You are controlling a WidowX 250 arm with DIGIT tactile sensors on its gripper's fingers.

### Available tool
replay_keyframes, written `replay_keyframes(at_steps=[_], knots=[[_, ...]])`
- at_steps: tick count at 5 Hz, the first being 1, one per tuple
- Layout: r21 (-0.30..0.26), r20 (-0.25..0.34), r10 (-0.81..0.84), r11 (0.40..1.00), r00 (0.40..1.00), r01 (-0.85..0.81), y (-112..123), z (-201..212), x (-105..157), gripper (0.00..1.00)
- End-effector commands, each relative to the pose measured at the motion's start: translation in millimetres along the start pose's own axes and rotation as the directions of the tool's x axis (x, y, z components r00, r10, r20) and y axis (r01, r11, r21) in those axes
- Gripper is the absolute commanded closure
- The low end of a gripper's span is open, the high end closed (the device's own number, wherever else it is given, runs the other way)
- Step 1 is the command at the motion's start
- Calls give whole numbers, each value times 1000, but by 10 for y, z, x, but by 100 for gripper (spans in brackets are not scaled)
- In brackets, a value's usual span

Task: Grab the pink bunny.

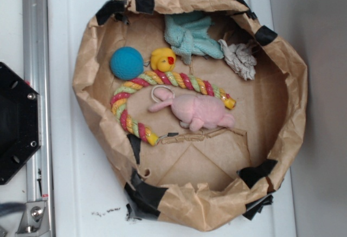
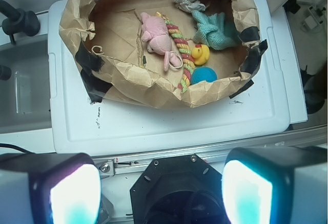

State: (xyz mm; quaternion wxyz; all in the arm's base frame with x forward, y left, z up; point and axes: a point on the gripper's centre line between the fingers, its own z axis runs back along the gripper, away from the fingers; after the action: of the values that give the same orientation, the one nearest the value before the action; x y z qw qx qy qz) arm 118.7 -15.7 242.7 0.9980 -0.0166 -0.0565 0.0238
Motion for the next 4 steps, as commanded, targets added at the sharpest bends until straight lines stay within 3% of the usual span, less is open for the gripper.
replay_keyframes(at_steps=[1, 2, 3, 4], knots=[[0, 0, 0, 1000, 1000, 0, 0, 0, 0, 0], [45, 98, -19, 999, 995, 15, 178, -278, 481, 0], [49, 147, -55, 998, 988, 49, 247, -487, 951, 0], [50, 125, -146, 989, 981, 141, 154, -1030, 1194, 0]])
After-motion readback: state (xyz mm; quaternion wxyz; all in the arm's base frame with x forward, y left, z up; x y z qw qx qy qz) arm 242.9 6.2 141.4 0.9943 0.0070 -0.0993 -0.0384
